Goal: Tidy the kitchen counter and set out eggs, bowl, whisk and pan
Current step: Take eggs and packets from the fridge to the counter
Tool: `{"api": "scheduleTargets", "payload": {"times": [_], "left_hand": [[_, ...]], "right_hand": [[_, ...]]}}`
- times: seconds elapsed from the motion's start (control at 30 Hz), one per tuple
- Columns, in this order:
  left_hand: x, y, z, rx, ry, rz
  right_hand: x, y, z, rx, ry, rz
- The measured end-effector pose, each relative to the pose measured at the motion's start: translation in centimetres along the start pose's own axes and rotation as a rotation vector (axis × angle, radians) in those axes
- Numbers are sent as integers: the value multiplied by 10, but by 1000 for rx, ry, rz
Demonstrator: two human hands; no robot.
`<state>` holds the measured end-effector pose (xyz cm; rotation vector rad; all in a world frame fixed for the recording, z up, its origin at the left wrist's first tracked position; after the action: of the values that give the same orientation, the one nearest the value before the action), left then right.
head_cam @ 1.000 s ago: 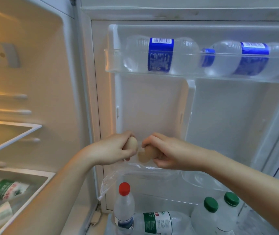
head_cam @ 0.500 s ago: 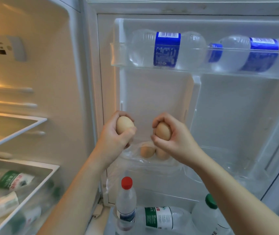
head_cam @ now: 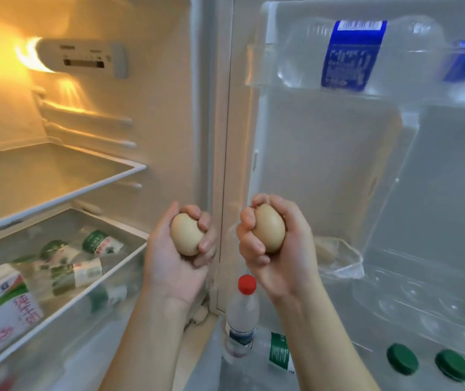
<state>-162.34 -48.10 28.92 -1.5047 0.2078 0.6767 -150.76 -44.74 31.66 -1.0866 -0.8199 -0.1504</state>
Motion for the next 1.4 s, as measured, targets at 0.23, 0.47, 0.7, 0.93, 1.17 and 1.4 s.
{"api": "scheduleTargets", "payload": {"times": [0.23, 0.47, 0.7, 0.93, 1.17, 1.4], "left_hand": [[-9, 30, -51, -111, -229, -81], [18, 54, -153, -440, -469, -152], [30, 50, -292, -681, -744, -162], [42, 18, -449, -677, -1084, -92], [83, -31, -549, -954, -1472, -55], [175, -60, -579, -1259, -1841, -257]], "right_hand": [[-49, -2, -2, 166, -285, 161], [-87, -1, -52, 312, -728, 185], [-136, -47, -151, 484, -1068, 239], [-159, -107, -284, 728, -1332, 306], [-161, -143, -401, 960, -1670, 379], [-158, -125, -485, 1152, -2060, 262]]}}
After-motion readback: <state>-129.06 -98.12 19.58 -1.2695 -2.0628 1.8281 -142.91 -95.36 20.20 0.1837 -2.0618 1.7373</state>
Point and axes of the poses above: each hand's wrist, its own z-axis towards the middle knuckle, its own y-axis out of the back of the hand, x = y × z, the point moved 3 cm from there along z, towards the middle knuckle, and after that the axes turned 3 degrees about y, right-handed, at the moved point
